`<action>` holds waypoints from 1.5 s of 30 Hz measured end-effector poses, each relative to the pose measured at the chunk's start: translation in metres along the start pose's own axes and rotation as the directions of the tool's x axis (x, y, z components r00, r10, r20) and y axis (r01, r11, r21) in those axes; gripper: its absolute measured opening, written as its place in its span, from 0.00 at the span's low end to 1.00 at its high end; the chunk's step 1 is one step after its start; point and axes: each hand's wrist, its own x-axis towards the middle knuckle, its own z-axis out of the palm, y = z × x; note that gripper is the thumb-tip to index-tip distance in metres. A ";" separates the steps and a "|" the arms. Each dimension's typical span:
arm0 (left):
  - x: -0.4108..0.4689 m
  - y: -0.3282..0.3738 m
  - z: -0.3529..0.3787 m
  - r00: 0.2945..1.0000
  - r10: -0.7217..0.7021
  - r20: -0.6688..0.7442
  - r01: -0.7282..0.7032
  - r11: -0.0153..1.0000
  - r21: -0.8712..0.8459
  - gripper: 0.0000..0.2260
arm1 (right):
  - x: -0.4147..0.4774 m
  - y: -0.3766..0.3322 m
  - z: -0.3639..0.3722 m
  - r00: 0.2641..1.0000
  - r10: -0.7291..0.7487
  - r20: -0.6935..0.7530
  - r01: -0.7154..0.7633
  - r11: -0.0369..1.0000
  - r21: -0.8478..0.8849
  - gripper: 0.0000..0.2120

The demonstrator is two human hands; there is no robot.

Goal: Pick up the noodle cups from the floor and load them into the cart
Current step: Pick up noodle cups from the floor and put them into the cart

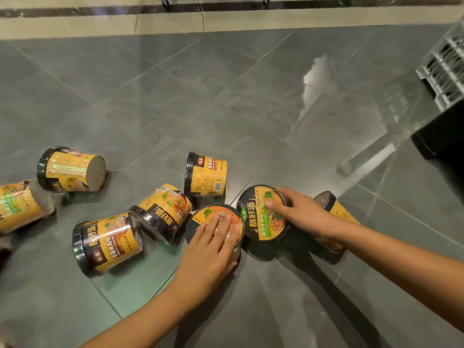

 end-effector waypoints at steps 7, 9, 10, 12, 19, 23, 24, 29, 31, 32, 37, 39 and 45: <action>-0.007 0.003 0.001 0.988 -0.136 0.066 0.136 0.991 0.014 0.38 | 0.004 0.003 -0.010 0.990 -0.054 -0.132 0.039 0.992 -0.116 0.21; -0.005 0.000 -0.001 0.979 -0.177 0.101 0.176 0.984 0.019 0.43 | 0.008 0.007 -0.013 0.985 -0.067 -0.157 0.037 0.981 -0.189 0.28; -0.004 -0.001 -0.002 0.974 -0.191 0.120 0.190 0.982 0.017 0.44 | 0.009 0.009 -0.015 0.984 -0.071 -0.161 0.031 0.971 -0.238 0.31; -0.002 -0.002 -0.001 0.967 -0.213 0.139 0.214 0.977 0.009 0.46 | 0.009 0.010 -0.017 0.989 -0.066 -0.135 0.018 0.945 -0.326 0.41; 0.013 0.000 0.004 0.956 -0.256 0.142 0.260 0.966 -0.010 0.55 | 0.011 0.013 -0.014 0.994 -0.107 0.003 0.078 0.711 -0.699 0.67; 0.025 0.002 -0.001 0.945 -0.285 0.158 0.293 0.956 -0.026 0.55 | 0.020 0.020 -0.008 0.987 -0.147 -0.063 0.059 0.700 -0.712 0.65; 0.028 0.002 -0.003 0.943 -0.291 0.161 0.301 0.953 -0.042 0.54 | 0.021 0.021 -0.005 0.984 -0.159 -0.076 0.061 0.713 -0.699 0.64; 0.033 -0.003 -0.015 0.947 -0.269 0.177 0.291 0.951 -0.109 0.51 | 0.022 0.020 -0.004 0.962 -0.251 -0.104 0.137 0.780 -0.611 0.61; 0.033 -0.003 -0.033 0.935 -0.292 0.203 0.319 0.941 -0.116 0.52 | 0.010 0.014 -0.009 0.968 -0.222 -0.114 0.130 0.838 -0.531 0.61; 0.034 -0.001 -0.045 0.922 -0.322 0.215 0.352 0.928 -0.121 0.52 | 0.001 0.008 -0.011 0.980 -0.168 -0.109 0.095 0.868 -0.488 0.62; 0.041 0.032 -0.141 0.854 -0.444 0.271 0.497 0.850 -0.175 0.52 | -0.071 -0.031 -0.033 0.977 -0.017 -0.211 -0.062 0.931 -0.361 0.64; 0.047 0.049 -0.192 0.855 -0.444 0.267 0.499 0.845 -0.193 0.52 | -0.109 -0.049 -0.054 0.971 0.016 -0.239 -0.087 0.952 -0.292 0.63; 0.073 0.107 -0.349 0.864 -0.382 0.327 0.444 0.885 -0.141 0.53 | -0.235 -0.121 -0.155 0.951 0.193 -0.239 -0.232 0.962 -0.145 0.63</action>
